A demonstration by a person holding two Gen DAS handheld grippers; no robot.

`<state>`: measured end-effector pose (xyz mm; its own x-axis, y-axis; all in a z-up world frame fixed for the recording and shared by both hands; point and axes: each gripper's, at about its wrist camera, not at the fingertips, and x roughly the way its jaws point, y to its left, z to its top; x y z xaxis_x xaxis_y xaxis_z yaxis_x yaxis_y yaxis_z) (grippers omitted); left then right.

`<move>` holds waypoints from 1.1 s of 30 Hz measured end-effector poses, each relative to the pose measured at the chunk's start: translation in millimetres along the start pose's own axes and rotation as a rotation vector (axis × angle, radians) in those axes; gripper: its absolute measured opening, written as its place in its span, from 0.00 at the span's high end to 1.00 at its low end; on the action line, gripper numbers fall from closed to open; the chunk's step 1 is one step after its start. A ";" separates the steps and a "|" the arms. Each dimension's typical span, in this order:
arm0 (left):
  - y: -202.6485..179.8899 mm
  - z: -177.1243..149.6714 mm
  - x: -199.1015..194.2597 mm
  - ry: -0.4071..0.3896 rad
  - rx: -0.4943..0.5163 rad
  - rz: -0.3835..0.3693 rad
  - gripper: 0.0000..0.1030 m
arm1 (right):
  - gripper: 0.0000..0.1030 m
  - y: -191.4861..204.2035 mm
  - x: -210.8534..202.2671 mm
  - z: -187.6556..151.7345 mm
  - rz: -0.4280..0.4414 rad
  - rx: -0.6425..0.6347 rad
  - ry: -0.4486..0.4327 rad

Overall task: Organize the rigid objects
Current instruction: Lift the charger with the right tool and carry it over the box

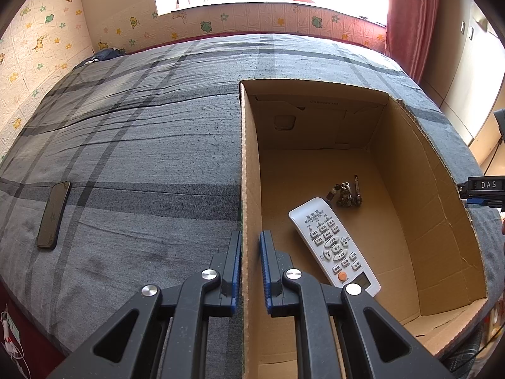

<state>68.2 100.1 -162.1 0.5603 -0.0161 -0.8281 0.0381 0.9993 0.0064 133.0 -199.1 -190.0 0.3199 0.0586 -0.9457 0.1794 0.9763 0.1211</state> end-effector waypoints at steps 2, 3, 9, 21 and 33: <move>-0.2 0.0 0.0 0.001 0.000 0.000 0.88 | 0.46 -2.2 -10.9 -1.4 0.004 -0.006 -0.013; -0.8 0.2 -0.2 0.001 0.000 0.001 0.88 | 0.46 -0.4 -13.9 0.9 0.003 -0.012 -0.018; -0.9 0.0 -0.5 0.001 0.001 -0.001 0.88 | 0.46 9.0 -38.3 8.3 0.009 -0.039 -0.063; -0.4 0.6 -0.2 0.001 -0.003 -0.003 0.88 | 0.46 40.1 -79.2 15.5 0.030 -0.113 -0.136; 0.6 2.3 -0.3 0.004 -0.002 -0.005 0.88 | 0.46 93.0 -94.5 16.2 0.085 -0.216 -0.163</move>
<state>69.9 100.6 -160.5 0.5571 -0.0211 -0.8302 0.0392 0.9992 0.0008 134.6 -117.2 -84.5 0.4736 0.1244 -0.8719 -0.0507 0.9922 0.1141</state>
